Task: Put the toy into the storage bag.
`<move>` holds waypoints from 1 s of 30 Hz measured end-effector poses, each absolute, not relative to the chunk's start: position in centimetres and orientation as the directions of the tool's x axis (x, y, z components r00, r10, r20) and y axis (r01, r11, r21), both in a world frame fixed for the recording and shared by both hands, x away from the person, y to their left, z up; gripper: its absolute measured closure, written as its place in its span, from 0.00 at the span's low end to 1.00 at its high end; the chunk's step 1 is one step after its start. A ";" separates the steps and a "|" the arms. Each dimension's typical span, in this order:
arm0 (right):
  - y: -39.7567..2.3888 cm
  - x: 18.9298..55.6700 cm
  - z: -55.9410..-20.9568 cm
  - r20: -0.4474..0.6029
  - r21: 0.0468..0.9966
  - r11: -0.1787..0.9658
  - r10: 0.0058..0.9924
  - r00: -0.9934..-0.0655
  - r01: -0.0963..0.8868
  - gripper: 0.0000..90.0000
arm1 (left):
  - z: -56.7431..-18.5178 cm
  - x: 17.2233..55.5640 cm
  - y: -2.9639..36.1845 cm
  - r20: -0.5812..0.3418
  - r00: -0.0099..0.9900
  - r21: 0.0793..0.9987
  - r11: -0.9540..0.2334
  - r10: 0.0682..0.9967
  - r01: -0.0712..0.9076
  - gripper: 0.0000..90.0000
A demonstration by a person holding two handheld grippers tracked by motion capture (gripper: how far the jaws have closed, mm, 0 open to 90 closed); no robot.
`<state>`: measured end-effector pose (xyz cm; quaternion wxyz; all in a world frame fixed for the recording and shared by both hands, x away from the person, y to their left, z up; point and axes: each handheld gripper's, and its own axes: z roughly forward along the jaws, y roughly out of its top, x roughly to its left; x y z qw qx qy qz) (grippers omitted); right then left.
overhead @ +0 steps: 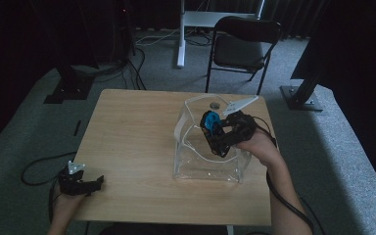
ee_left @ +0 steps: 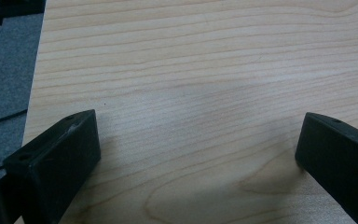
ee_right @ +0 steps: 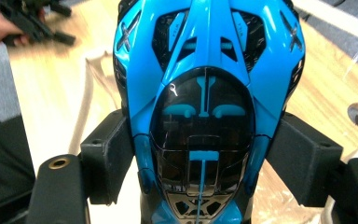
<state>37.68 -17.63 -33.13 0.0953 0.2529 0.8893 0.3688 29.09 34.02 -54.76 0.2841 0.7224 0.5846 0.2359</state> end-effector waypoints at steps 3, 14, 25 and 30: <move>-17.4 37.8 -33.4 0.001 0.675 0.634 0.509 -0.861 0.376 0.29 | -54.8 29.1 34.0 0.009 0.205 0.686 -0.155 0.979 0.711 0.00; -16.0 37.9 -34.8 -0.069 0.527 0.769 0.464 -0.883 0.363 0.29 | -54.8 29.1 34.0 0.009 0.205 0.686 -0.155 0.979 0.711 0.00; -14.5 37.9 -35.2 -0.110 0.406 0.865 0.367 -0.924 0.295 0.29 | -54.8 29.1 34.0 0.009 0.205 0.686 -0.155 0.979 0.711 0.00; -13.8 38.4 -35.6 -0.126 0.357 0.887 0.358 -0.925 0.294 0.29 | -54.8 29.1 34.0 0.009 0.205 0.686 -0.155 0.979 0.711 0.00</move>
